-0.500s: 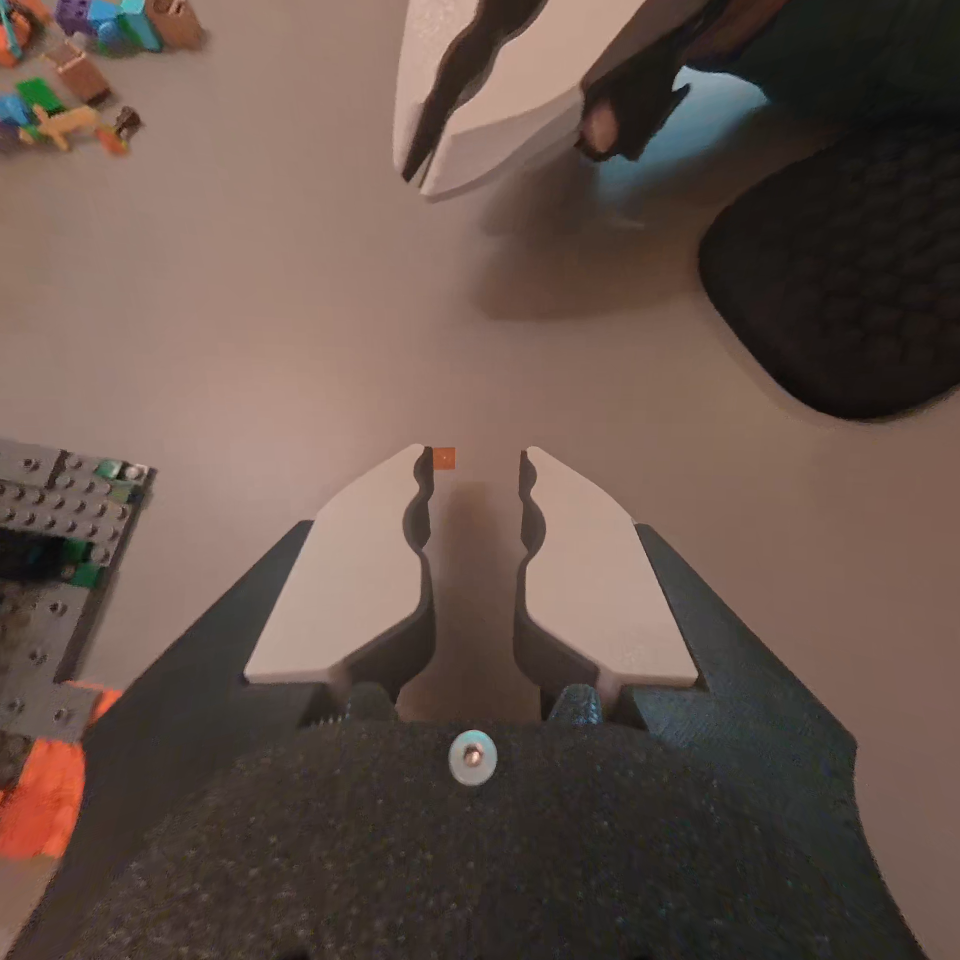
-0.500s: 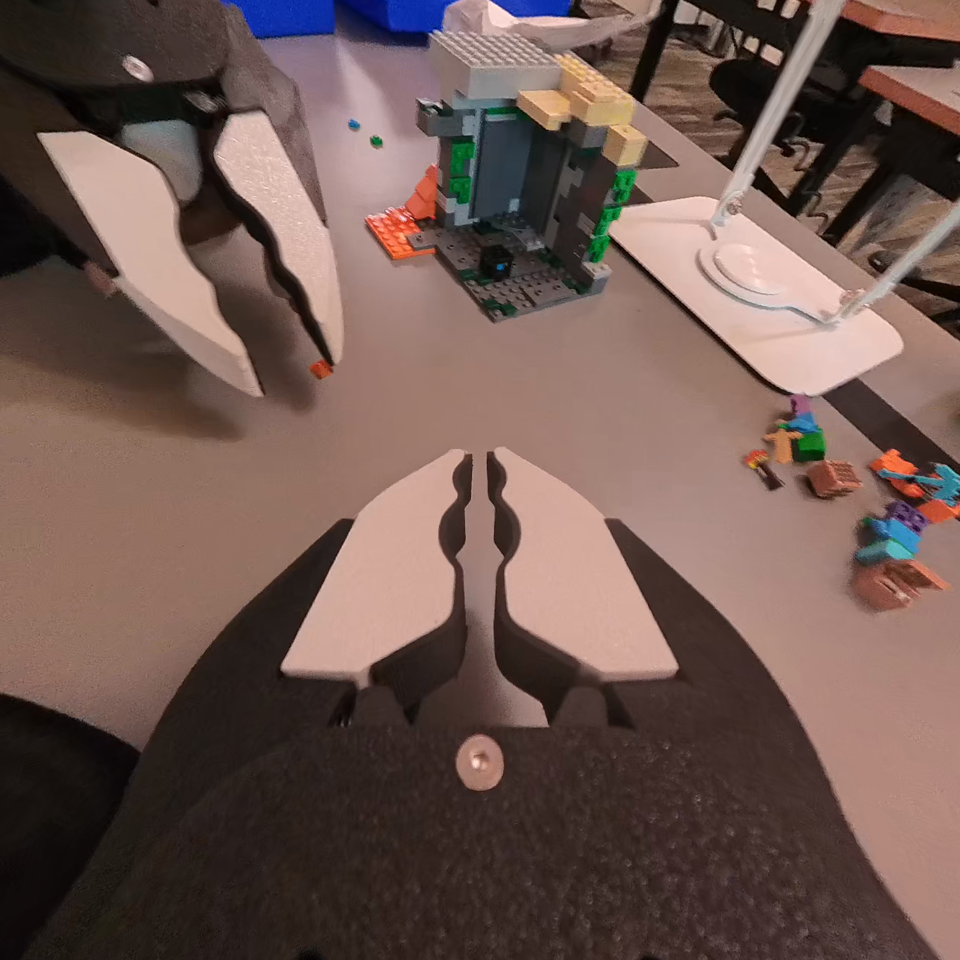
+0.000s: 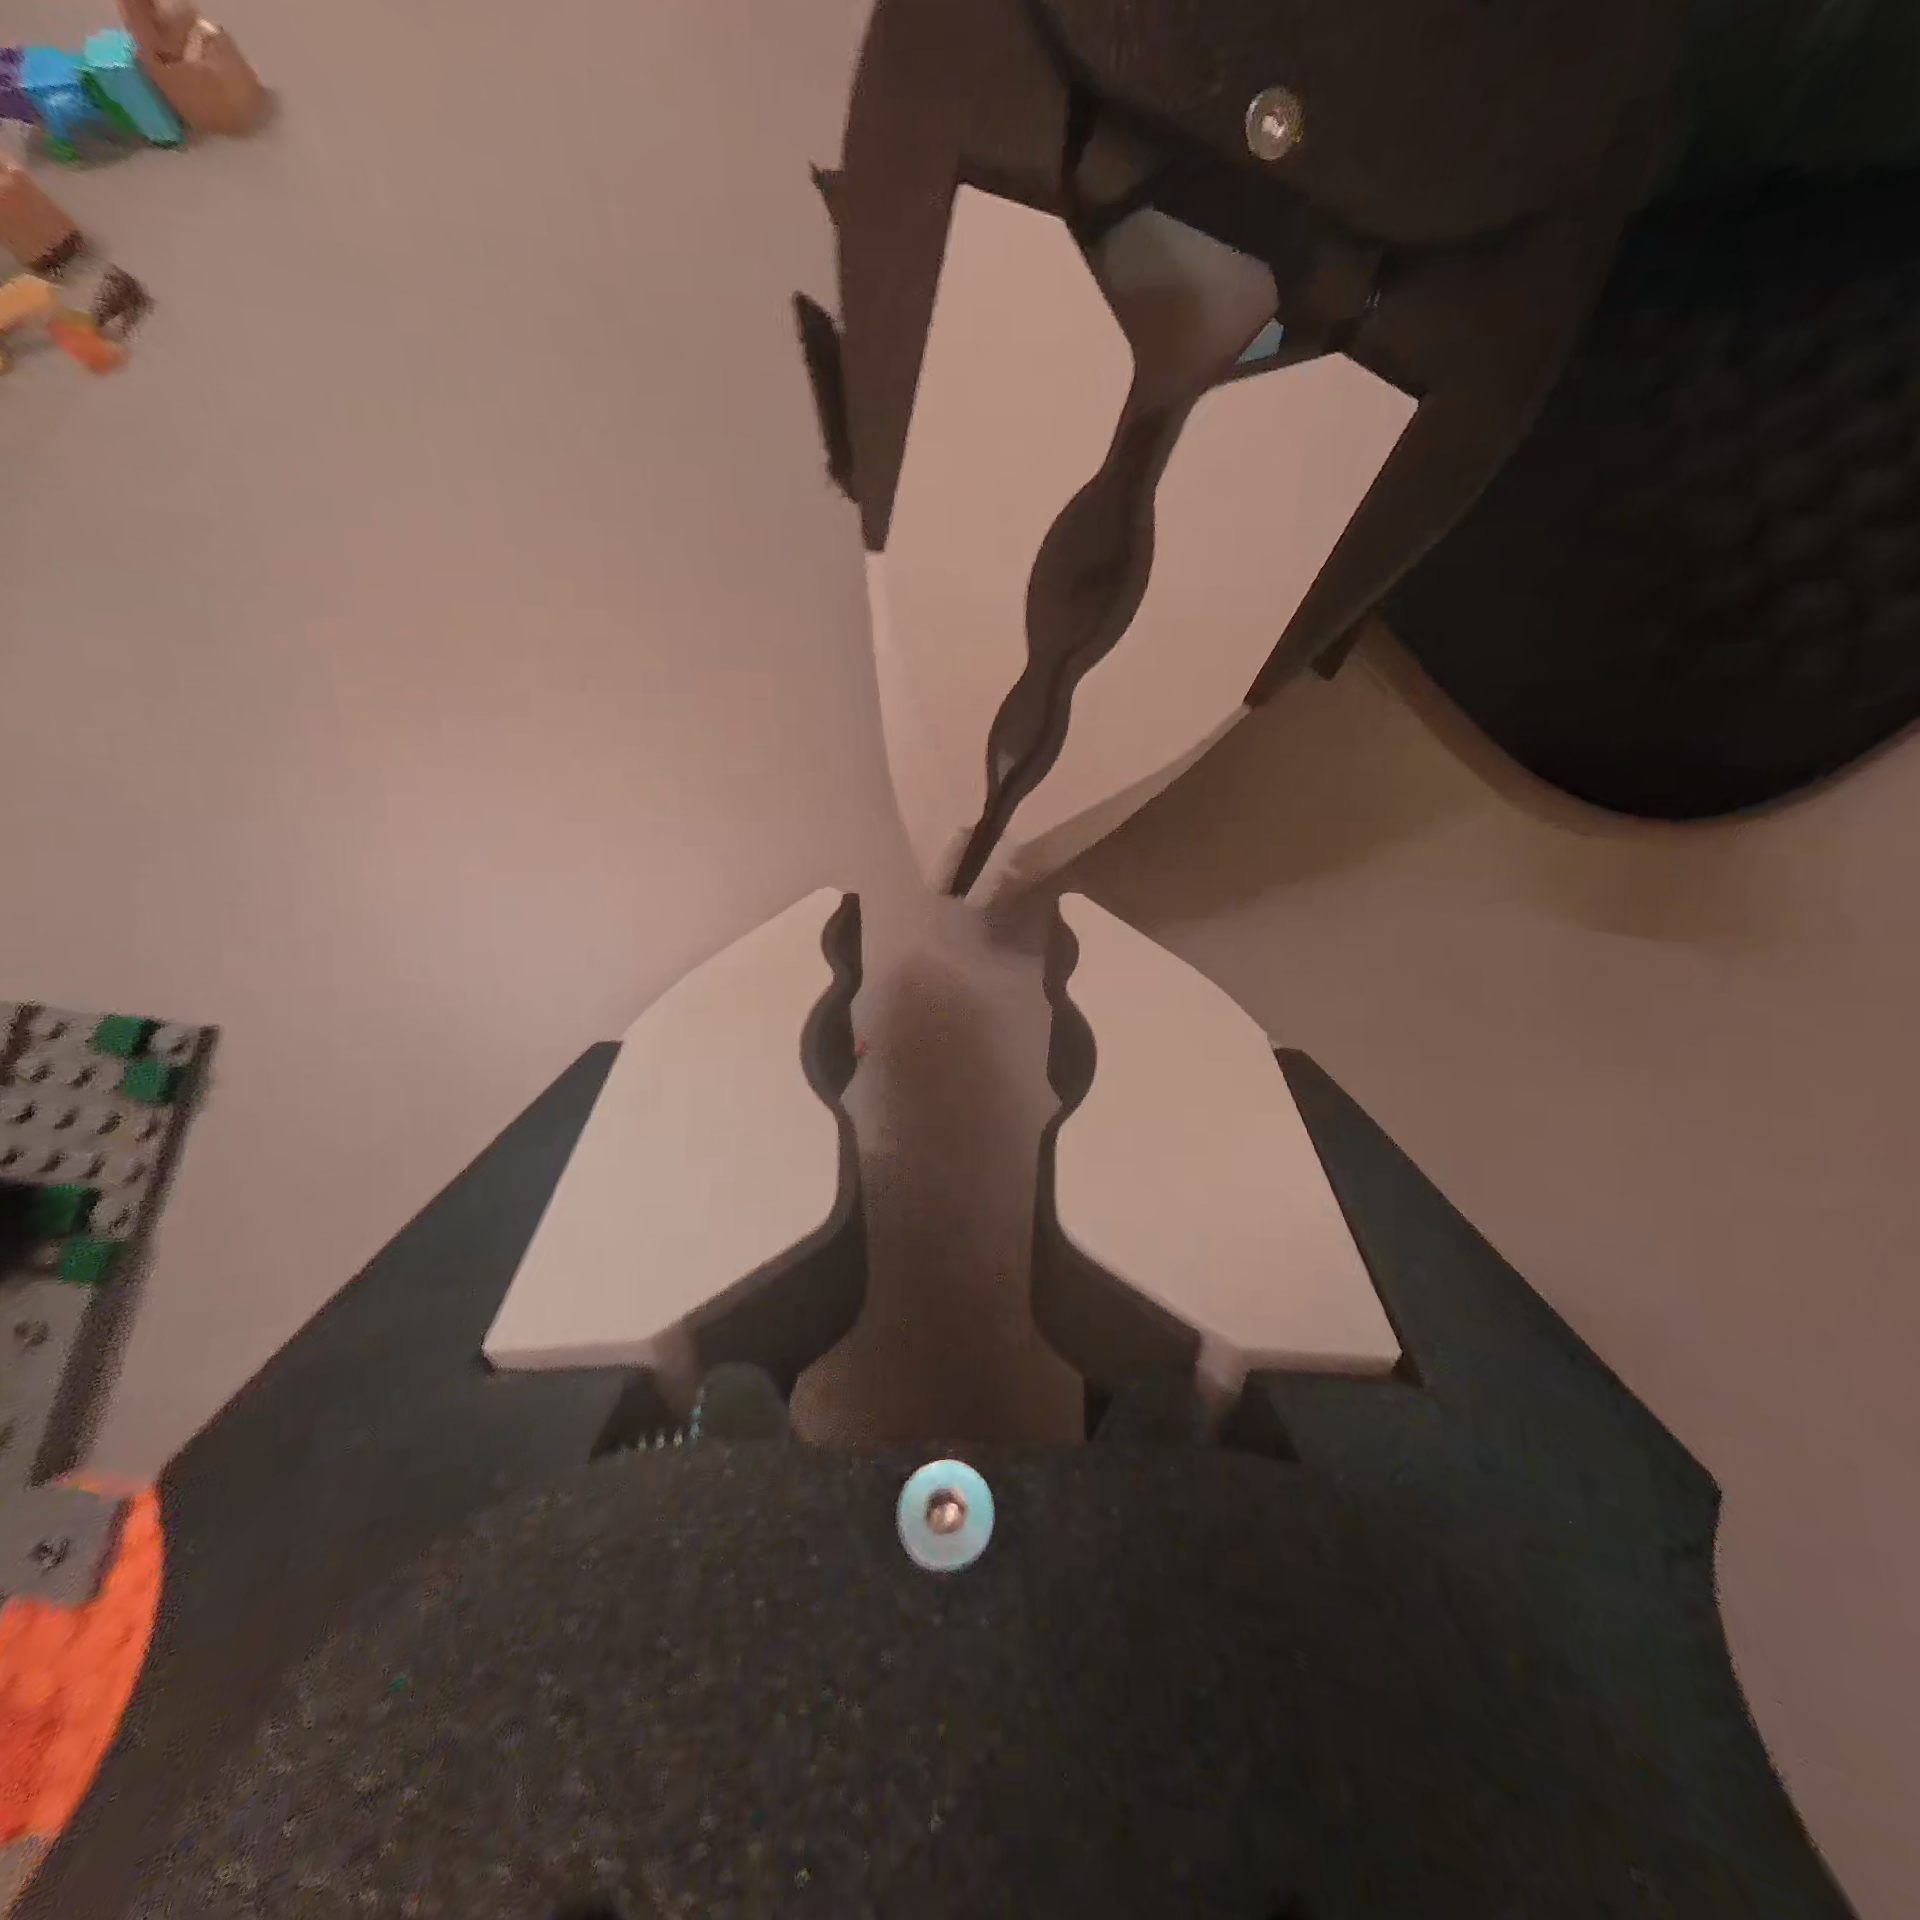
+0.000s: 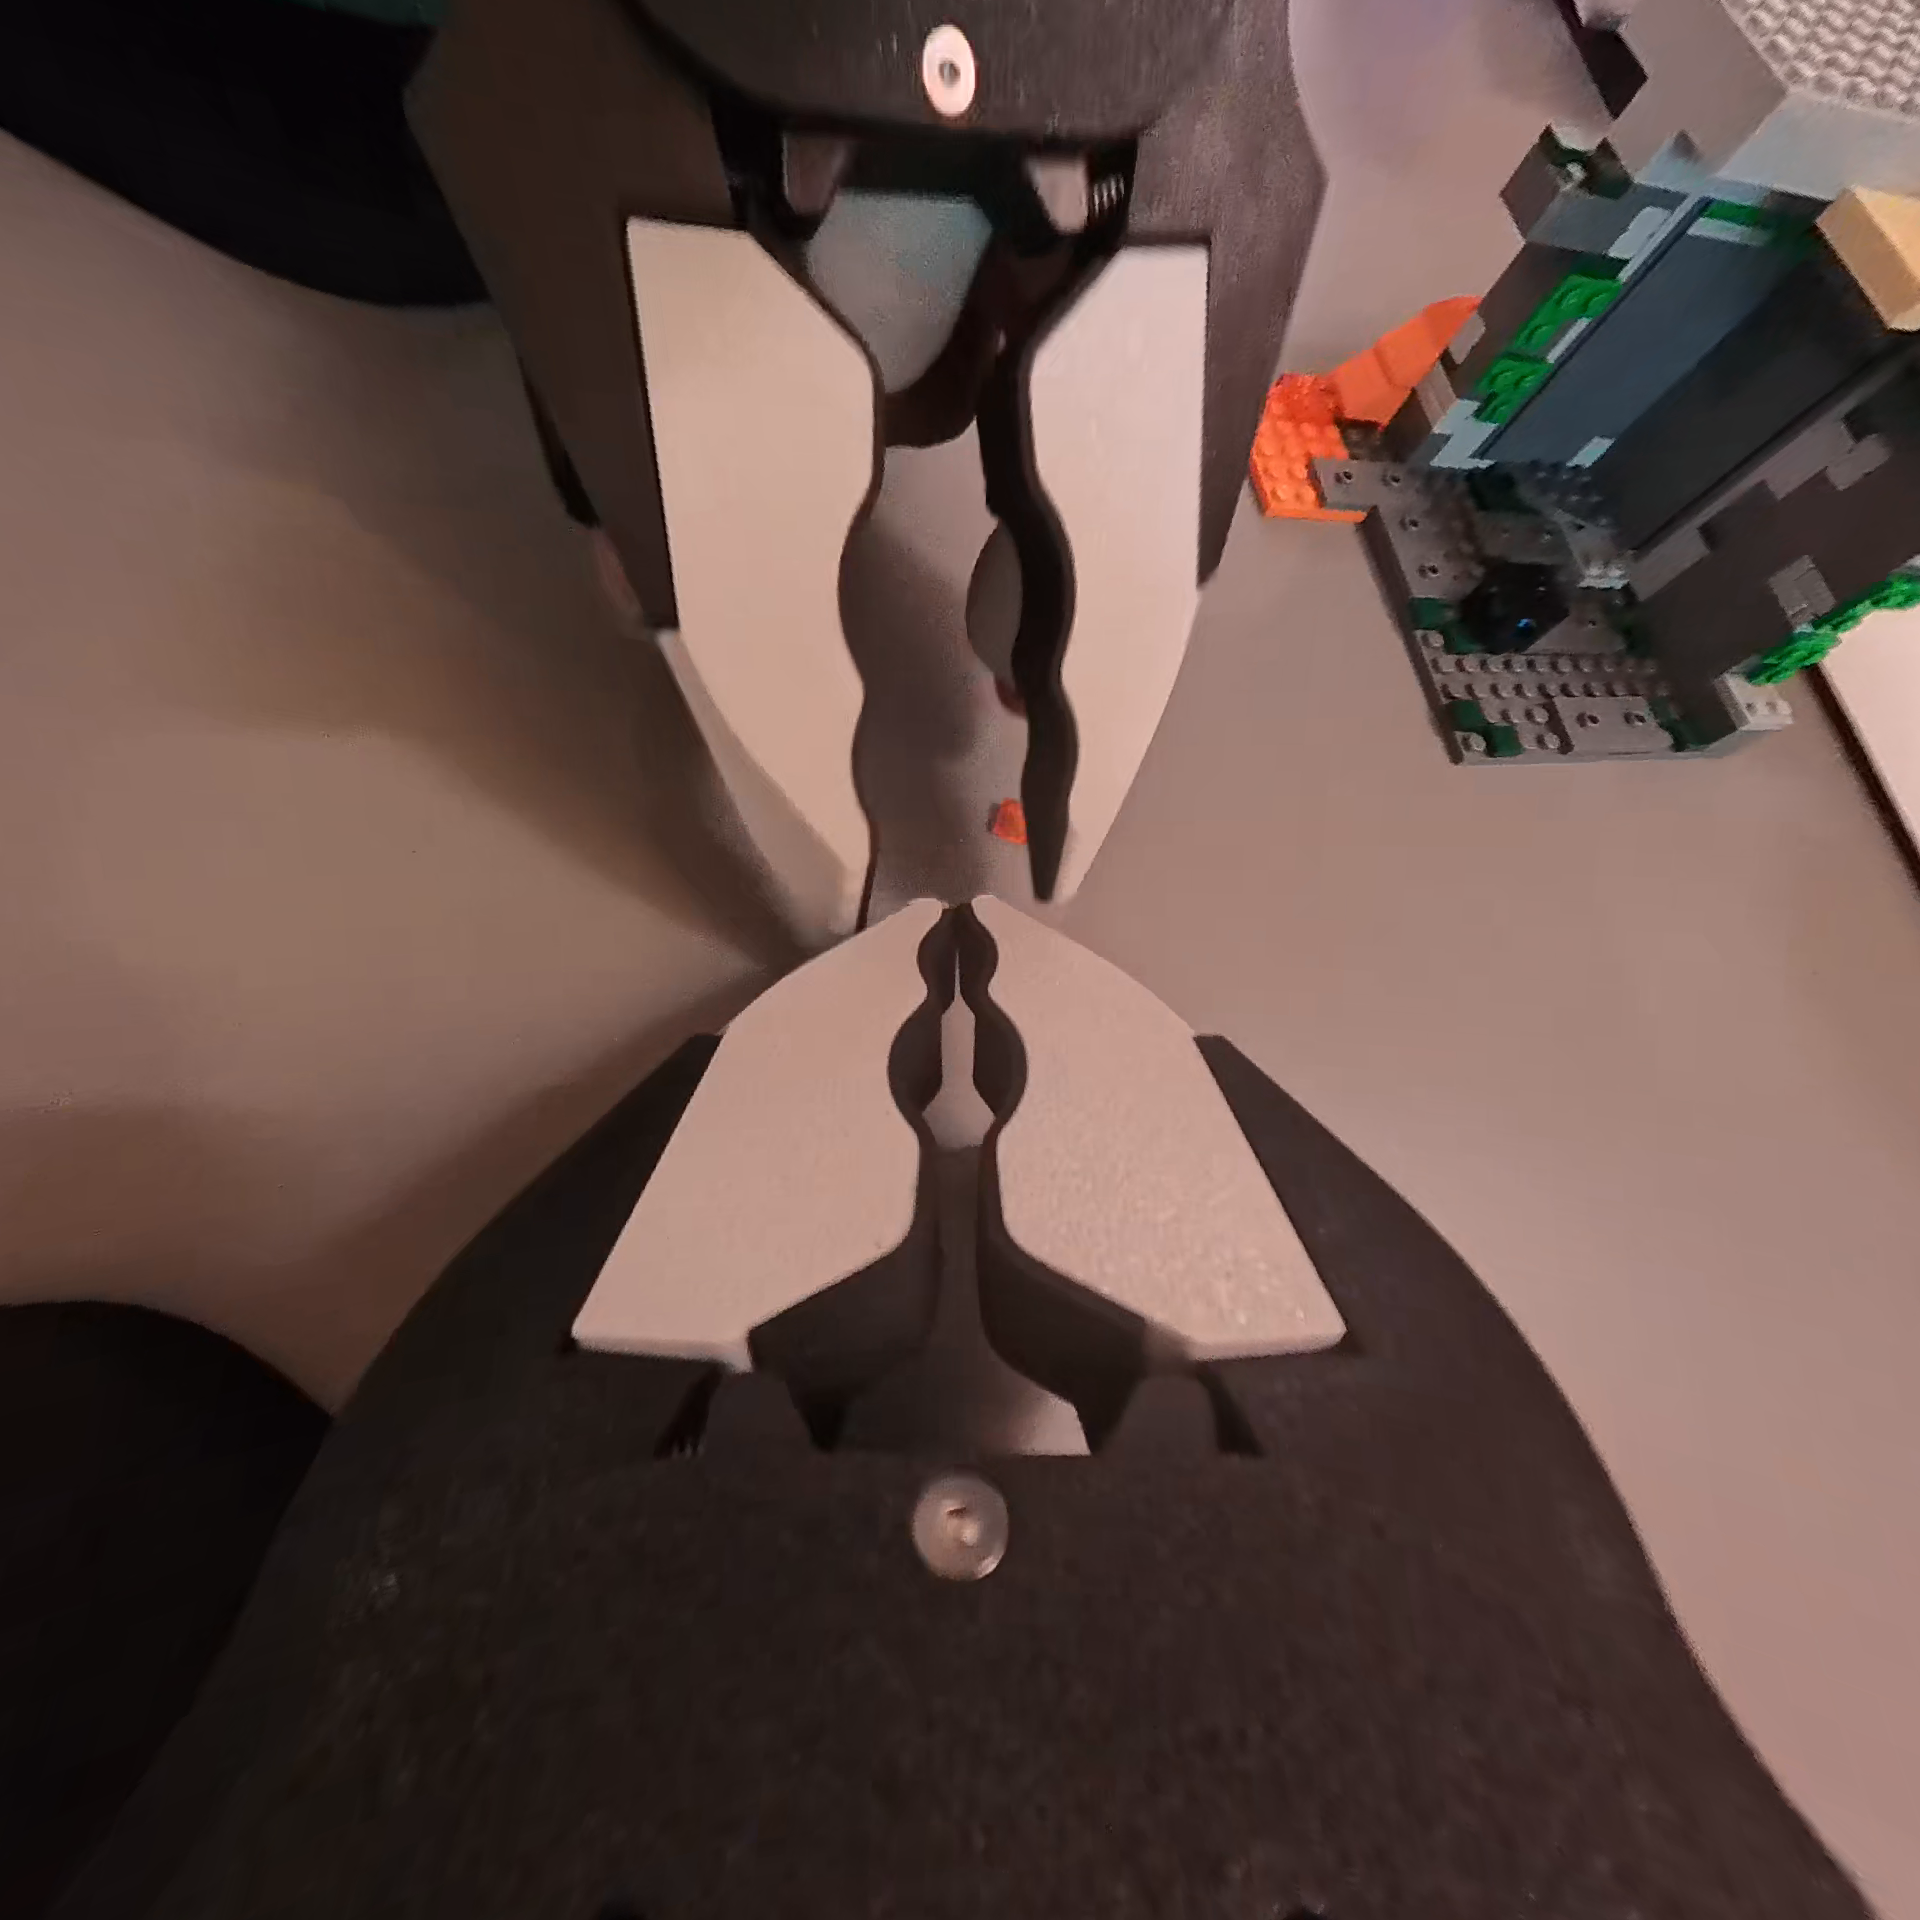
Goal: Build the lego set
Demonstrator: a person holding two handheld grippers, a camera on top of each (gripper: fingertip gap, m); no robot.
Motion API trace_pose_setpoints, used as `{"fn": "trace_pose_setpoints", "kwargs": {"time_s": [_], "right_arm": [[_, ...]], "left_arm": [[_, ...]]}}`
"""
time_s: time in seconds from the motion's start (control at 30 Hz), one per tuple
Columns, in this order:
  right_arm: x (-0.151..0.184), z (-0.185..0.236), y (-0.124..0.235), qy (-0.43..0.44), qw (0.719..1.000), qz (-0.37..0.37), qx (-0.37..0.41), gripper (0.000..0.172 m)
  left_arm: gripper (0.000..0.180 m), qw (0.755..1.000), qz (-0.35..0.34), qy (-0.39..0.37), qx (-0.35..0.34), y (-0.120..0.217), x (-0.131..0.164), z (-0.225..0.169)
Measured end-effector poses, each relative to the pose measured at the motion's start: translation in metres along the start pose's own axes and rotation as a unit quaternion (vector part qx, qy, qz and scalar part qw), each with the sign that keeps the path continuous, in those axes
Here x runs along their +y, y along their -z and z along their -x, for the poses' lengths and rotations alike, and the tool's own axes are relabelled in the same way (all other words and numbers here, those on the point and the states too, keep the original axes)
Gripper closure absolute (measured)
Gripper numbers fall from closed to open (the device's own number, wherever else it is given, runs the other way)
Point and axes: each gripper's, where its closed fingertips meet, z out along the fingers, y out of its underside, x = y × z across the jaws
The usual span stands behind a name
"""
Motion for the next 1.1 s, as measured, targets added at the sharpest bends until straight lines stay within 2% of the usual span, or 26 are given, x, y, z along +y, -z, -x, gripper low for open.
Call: {"fn": "trace_pose_setpoints", "kwargs": {"time_s": [0.13,0.27,0.33,0.43,0.53,0.6,0.67,0.87,1.1], "right_arm": [[0.004,-0.007,0.005,-0.016,1.0,-0.009,0.016,0.172],[0.01,-0.011,0.01,-0.024,0.999,-0.01,0.031,0.171],[0.01,-0.013,0.011,-0.028,0.999,-0.014,0.036,0.171],[0.009,-0.015,0.01,-0.034,0.999,-0.017,0.034,0.171],[0.008,-0.015,0.01,-0.032,0.999,-0.017,0.034,0.171],[0.008,-0.015,0.01,-0.034,0.999,-0.018,0.034,0.171],[0.008,-0.015,0.011,-0.037,0.999,-0.02,0.034,0.171],[0.008,-0.015,0.011,-0.044,0.998,-0.024,0.032,0.171],[0.009,-0.017,0.014,-0.052,0.998,-0.028,0.035,0.171]], "left_arm": [[0.149,0.998,0.01,0.008,-0.053,0.027,0.009,0.02],[0.155,0.988,0.038,0.032,-0.146,0.088,0.043,0.059],[0.154,0.976,0.048,0.077,-0.199,0.129,0.07,0.085],[0.144,0.948,0.094,0.151,-0.262,0.184,0.13,0.112],[0.138,0.925,0.151,0.199,-0.287,0.217,0.189,0.119],[0.139,0.914,0.176,0.224,-0.29,0.229,0.217,0.118],[0.141,0.911,0.178,0.237,-0.287,0.232,0.229,0.118],[0.15,0.905,0.178,0.262,-0.284,0.231,0.243,0.131],[0.162,0.908,0.165,0.303,-0.237,0.229,0.246,0.135]]}}
